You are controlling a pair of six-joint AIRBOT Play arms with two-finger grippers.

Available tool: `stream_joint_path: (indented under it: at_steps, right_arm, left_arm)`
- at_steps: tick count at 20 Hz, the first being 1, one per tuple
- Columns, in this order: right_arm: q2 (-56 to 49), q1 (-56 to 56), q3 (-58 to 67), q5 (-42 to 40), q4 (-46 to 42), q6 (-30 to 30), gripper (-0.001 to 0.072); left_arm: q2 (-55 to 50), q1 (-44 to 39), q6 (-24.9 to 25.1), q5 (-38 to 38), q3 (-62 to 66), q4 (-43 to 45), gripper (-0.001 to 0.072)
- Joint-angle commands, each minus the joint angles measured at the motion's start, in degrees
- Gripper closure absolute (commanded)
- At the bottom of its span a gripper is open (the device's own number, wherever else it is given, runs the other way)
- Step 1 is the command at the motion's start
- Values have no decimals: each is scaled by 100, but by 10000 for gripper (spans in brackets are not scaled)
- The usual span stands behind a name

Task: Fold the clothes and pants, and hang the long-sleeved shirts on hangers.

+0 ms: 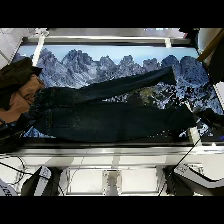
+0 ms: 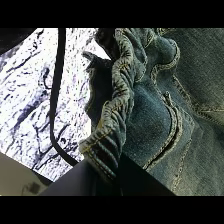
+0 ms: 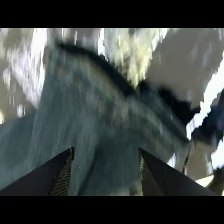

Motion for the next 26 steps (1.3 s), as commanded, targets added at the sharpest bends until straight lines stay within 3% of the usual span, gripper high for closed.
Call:
stream_joint_path:
  at_steps: [1, 10, 12, 15, 16, 17, 18, 26]
  right_arm:
    - [-619, 400, 337, -664, 70, -35, 256]
    - [-1519, 791, 737, 46, -24, -424, 258]
    - [-1519, 748, 1069, 782, -282, -507, 379]
    - [-1519, 750, 1499, 1552, -551, -503, 396]
    - [-1519, 750, 1593, 1751, -562, -505, 465]
    - [-1517, 750, 1665, 1915, -560, -505, 648]
    - [-1517, 750, 1749, 2092, -560, -503, 681]
    - [-992, 750, 3117, 2507, -538, -457, 681]
  left_arm:
    - [15, 9, -20, 0, 4, 9, 661]
    - [15, 9, -153, -4, 2, 9, 661]
    - [15, 7, -153, -4, 2, 9, 660]
    - [15, 7, -153, -11, 2, 9, 660]
    - [15, 9, -151, -28, 2, 9, 660]
    - [15, 9, -153, -50, 4, 9, 660]
    - [15, 9, -153, -68, 4, 7, 660]
    - [17, 26, -476, -133, 704, 2, 660]
